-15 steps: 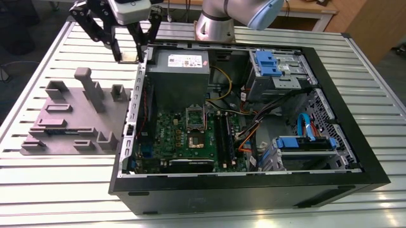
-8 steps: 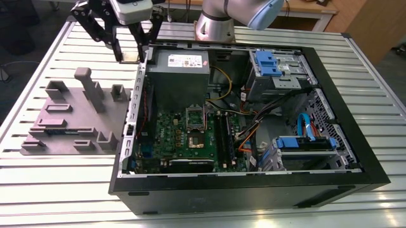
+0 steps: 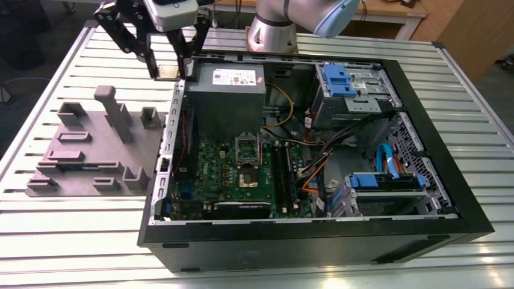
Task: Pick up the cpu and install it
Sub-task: 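Pick up the cpu and move it towards the insertion slot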
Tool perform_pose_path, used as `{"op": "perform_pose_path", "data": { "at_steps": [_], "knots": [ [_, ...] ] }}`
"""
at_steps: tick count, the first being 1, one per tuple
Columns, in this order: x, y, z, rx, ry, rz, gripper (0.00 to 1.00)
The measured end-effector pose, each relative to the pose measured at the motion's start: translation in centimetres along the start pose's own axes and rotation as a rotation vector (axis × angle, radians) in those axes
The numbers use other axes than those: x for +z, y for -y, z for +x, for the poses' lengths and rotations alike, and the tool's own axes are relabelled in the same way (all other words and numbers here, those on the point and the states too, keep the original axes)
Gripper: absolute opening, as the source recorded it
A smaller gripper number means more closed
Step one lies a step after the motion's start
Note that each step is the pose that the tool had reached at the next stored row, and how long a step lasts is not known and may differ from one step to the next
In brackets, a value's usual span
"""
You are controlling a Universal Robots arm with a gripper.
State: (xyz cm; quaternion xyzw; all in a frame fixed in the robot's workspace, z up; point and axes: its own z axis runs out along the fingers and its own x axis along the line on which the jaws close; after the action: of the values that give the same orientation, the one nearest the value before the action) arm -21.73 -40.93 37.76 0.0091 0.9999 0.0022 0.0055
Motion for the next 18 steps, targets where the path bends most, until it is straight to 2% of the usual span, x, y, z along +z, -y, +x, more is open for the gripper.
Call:
{"op": "perform_pose_path", "data": {
  "at_steps": [10,18],
  "knots": [
    [0.02,-0.01,-0.68,0.000,0.0000,0.0000,0.47],
    [0.03,-0.01,-0.95,0.000,0.0001,-0.0001,0.47]
  ]
}}
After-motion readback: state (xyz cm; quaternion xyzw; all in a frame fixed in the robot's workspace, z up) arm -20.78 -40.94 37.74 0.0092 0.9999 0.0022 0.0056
